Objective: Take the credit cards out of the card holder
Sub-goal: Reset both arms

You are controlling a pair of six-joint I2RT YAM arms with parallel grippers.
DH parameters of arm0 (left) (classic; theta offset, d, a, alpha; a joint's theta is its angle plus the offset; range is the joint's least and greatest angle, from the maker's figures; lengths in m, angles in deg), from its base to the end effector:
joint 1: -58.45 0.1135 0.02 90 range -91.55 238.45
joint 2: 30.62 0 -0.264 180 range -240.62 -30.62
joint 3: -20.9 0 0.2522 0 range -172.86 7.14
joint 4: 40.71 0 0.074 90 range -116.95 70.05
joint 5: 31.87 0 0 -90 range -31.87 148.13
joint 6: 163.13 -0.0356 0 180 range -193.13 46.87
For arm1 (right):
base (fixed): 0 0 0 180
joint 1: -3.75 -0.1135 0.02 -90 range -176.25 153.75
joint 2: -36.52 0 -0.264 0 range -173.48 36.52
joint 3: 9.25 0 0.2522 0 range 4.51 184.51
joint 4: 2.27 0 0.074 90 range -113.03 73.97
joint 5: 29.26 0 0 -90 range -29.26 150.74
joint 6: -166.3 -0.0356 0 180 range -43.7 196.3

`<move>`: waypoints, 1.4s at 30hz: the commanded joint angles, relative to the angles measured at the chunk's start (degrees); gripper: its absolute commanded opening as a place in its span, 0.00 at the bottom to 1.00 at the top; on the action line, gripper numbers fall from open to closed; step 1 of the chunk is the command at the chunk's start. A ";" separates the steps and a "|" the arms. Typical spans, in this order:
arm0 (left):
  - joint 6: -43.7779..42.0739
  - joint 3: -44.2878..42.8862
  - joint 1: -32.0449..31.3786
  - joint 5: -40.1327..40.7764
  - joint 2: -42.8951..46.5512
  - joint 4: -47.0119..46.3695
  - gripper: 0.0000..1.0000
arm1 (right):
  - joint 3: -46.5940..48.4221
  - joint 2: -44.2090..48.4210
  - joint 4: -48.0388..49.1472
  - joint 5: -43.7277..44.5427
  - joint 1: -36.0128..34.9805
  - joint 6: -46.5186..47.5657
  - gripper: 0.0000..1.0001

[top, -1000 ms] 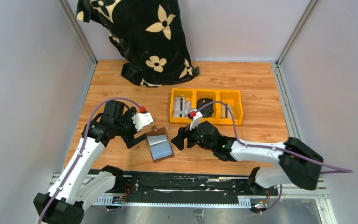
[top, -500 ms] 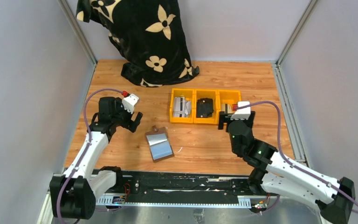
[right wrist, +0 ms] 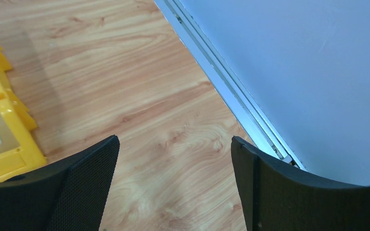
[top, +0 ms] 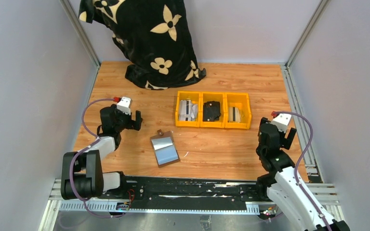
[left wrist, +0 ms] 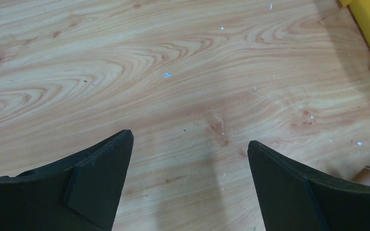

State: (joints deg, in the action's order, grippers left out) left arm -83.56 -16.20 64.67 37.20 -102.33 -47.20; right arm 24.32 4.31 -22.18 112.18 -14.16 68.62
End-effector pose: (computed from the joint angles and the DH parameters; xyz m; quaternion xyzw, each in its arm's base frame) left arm 0.2393 0.0133 0.1704 0.1243 0.8394 -0.0809 0.5228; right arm 0.1417 0.0165 0.2296 0.1872 0.7511 -0.2271 0.5910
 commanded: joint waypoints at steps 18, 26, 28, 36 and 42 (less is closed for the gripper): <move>11.65 20.31 0.73 4.07 -11.03 -62.45 1.00 | -13.33 -3.23 29.58 -18.89 10.17 4.40 0.92; 12.07 17.34 0.46 5.07 -9.65 -56.36 1.00 | -16.14 -18.04 48.29 -24.39 14.49 1.81 0.91; 11.56 17.09 0.46 5.11 -8.34 -53.72 1.00 | -14.88 -23.21 51.65 -26.83 15.88 1.91 0.90; 11.32 16.35 0.21 5.56 -8.50 -52.37 1.00 | -11.97 -38.91 64.67 -31.35 17.27 5.66 0.89; 10.92 15.47 -0.45 6.53 -8.27 -50.52 1.00 | -10.16 -48.46 71.19 -40.29 17.34 9.86 0.83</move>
State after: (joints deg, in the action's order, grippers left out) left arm -71.87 0.70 64.73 42.18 -110.76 -98.12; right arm 12.61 -40.10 40.70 77.51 2.38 74.72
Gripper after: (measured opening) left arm 0.996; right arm 0.842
